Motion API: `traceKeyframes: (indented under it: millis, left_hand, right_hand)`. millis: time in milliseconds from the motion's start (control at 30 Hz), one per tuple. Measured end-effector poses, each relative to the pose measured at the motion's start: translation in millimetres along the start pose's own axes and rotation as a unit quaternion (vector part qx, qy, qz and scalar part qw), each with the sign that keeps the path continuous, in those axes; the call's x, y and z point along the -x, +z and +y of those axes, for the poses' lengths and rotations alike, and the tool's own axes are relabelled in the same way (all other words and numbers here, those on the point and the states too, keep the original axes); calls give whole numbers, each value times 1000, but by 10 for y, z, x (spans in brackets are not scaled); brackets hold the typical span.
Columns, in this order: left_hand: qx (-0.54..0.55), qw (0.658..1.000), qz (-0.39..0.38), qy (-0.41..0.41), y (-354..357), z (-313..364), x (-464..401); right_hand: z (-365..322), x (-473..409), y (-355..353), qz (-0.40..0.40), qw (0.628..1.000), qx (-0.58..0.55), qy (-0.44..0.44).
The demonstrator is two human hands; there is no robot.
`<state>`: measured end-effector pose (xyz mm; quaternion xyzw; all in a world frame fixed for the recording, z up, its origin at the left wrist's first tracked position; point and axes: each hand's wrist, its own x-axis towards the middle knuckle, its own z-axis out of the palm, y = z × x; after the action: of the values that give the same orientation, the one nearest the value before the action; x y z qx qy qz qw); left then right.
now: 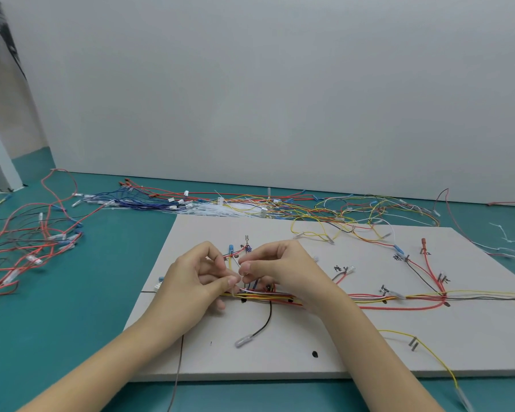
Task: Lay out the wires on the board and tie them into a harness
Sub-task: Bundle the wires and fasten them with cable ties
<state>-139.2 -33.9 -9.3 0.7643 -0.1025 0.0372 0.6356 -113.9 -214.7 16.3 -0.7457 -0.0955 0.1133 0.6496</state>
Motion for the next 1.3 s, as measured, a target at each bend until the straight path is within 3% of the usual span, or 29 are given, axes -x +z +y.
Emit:
traceKeyframes:
  millis: [1033, 1300]
  left_hand:
    - [40, 998, -13, -52, -15, 43, -10]
    - [52, 997, -15, -54, -22, 59, -15]
  right_hand:
    - [-9, 24, 3, -53, 998, 38, 9]
    - [-8, 8, 4, -28, 999, 20, 8]
